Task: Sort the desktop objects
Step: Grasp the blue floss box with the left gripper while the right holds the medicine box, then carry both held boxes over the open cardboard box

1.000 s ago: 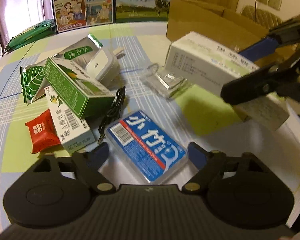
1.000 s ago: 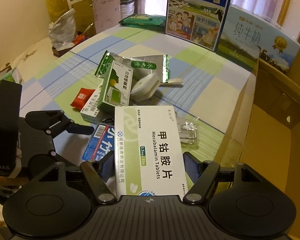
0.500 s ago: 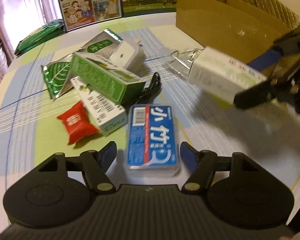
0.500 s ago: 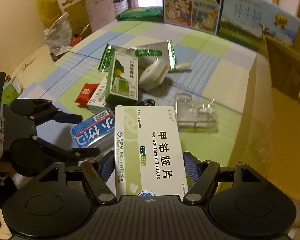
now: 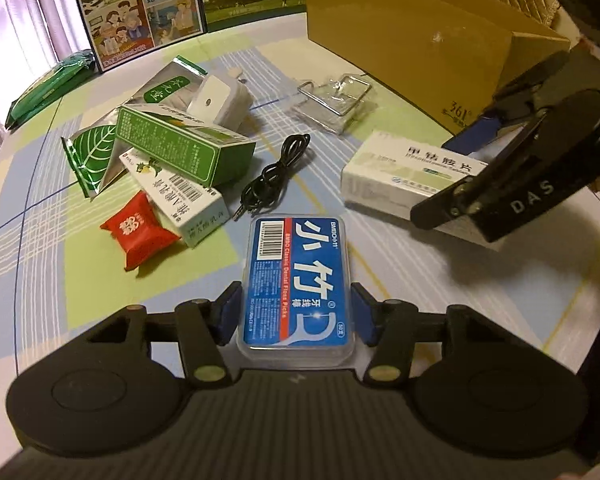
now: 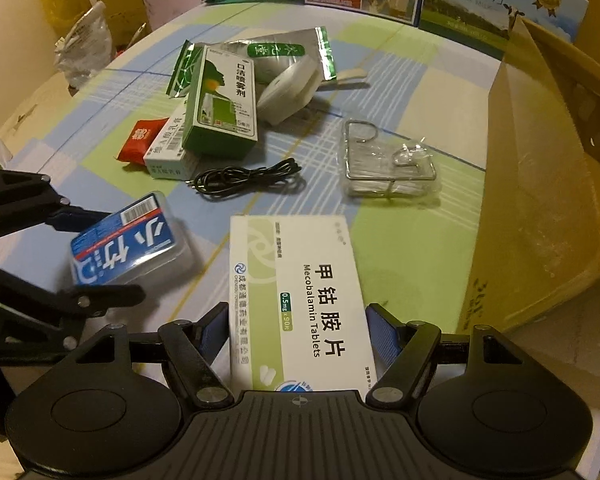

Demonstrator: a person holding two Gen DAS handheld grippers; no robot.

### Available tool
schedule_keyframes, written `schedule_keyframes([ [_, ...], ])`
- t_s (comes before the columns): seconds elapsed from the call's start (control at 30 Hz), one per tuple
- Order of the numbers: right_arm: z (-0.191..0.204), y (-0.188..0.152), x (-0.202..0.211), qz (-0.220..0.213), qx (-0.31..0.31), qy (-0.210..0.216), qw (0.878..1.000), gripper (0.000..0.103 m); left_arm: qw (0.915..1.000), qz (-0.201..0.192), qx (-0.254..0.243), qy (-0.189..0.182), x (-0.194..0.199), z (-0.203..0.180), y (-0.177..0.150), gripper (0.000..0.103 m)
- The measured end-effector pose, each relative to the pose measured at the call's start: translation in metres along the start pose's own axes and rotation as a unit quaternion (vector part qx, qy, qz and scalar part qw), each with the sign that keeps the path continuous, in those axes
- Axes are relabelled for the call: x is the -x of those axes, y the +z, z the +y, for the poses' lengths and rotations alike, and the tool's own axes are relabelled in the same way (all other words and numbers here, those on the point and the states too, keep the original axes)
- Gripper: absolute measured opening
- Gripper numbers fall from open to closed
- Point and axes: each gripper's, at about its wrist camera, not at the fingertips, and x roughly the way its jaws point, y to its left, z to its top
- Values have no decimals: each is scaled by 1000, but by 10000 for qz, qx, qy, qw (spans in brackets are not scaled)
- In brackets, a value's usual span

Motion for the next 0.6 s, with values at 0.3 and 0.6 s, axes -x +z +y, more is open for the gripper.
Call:
schedule_keyframes([
  [0.3,1,-4,-8,54,57,-134,9999,74,9990,-187,401,-65,-4,9,-4,58],
  [0.6,5,-2,-16,122,124,-188,9997,74,9992,-129,361,-83,-11,7,-2,56],
])
